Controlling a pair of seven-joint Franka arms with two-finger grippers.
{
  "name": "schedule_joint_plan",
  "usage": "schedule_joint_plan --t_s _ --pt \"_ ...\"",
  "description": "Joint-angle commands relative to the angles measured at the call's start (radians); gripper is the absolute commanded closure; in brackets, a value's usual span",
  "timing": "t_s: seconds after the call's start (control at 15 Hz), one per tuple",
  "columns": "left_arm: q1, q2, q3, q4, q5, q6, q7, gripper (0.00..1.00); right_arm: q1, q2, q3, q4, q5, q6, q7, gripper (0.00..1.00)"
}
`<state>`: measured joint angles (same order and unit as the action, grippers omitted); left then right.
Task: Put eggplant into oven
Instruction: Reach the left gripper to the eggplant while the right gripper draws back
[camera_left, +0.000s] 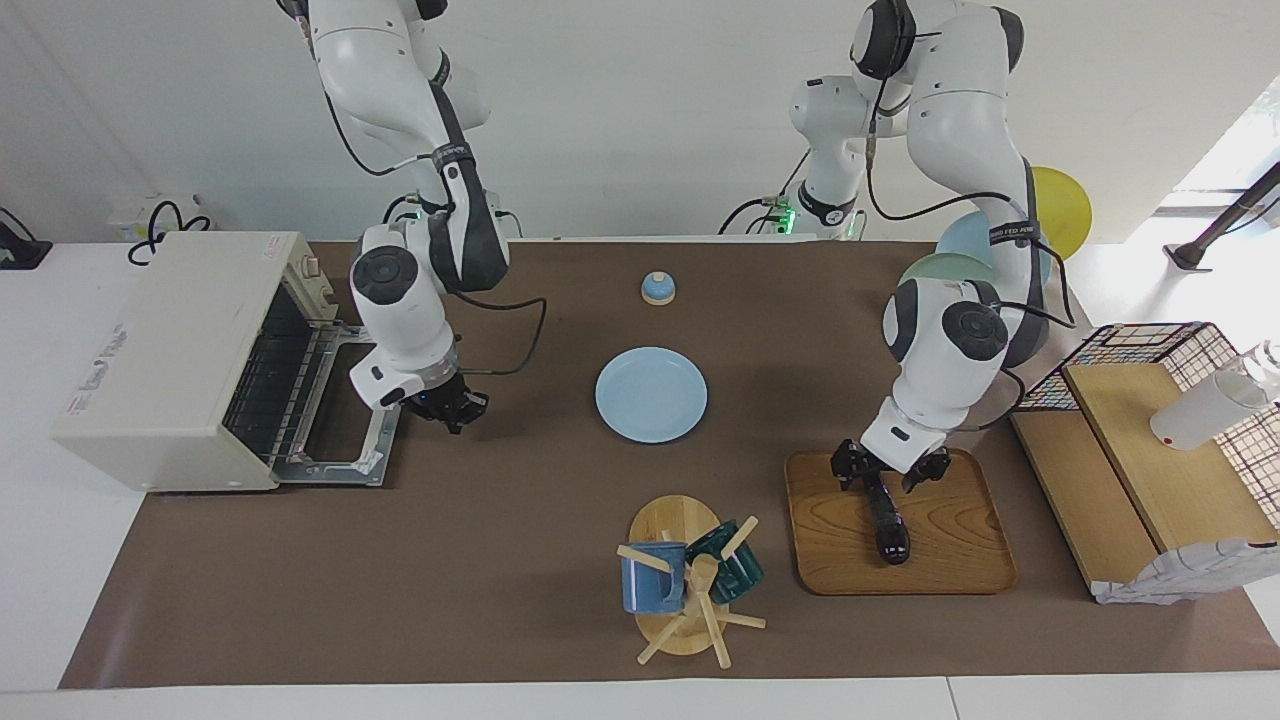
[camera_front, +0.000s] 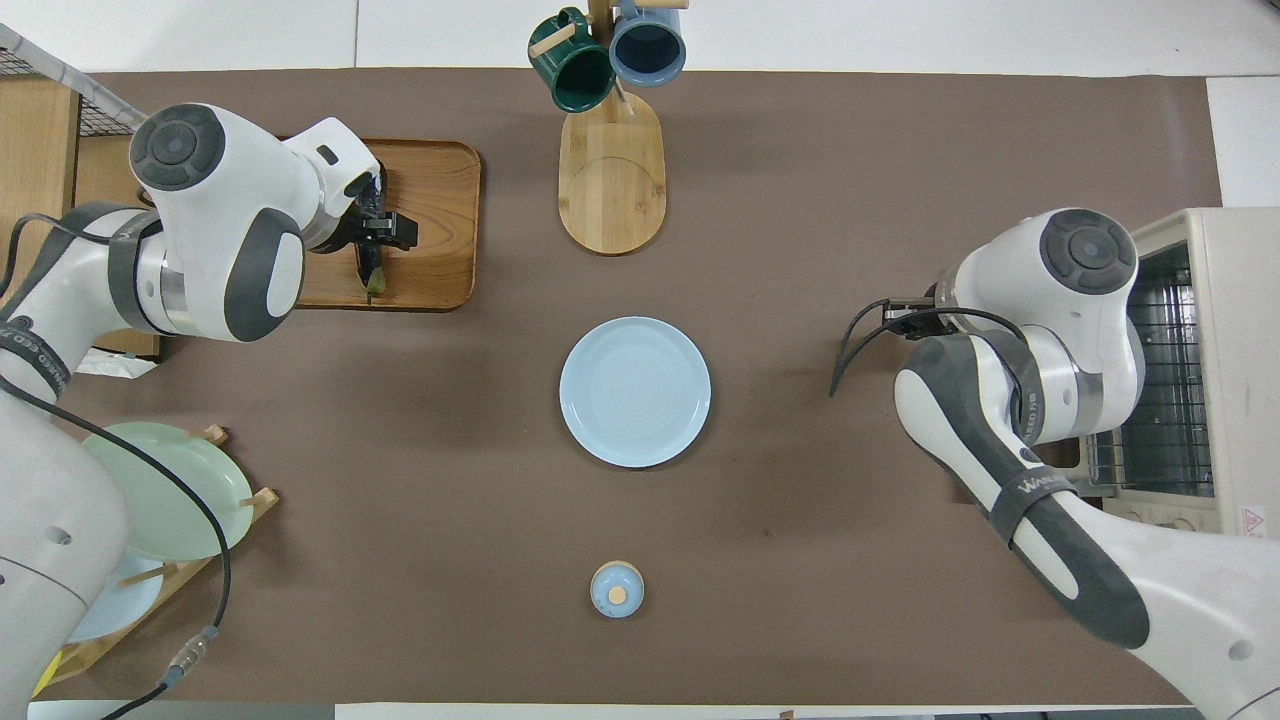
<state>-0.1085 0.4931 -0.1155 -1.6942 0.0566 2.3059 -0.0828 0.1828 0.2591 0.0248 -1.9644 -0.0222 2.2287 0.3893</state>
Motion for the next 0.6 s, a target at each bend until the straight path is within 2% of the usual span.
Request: schedule_joint_plan --t_s 0.0,0.13,0.2,0.27,0.53 --pt "0.003 0.019 0.007 0.007 0.025 0.038 0.053 0.0 0.007 0.028 0.001 0.027 0.018 -0.001 0.033 0.54" --pt "0.003 0.024 0.008 0.007 0.023 0.044 0.08 0.01 0.003 0.028 0.001 0.024 0.019 -0.004 0.026 0.36" --pt "0.003 0.024 0.008 0.005 0.025 0.046 0.083 0.01 0.003 0.026 0.001 0.018 0.019 -0.004 0.026 0.22" --pt "0.003 0.025 0.008 0.001 0.023 0.059 0.089 0.02 0.001 0.025 0.001 0.013 0.019 -0.006 0.025 0.0" --pt "0.003 0.038 0.008 -0.007 0.04 0.075 0.097 0.04 0.009 0.017 0.001 -0.008 0.019 -0.001 0.026 0.0"
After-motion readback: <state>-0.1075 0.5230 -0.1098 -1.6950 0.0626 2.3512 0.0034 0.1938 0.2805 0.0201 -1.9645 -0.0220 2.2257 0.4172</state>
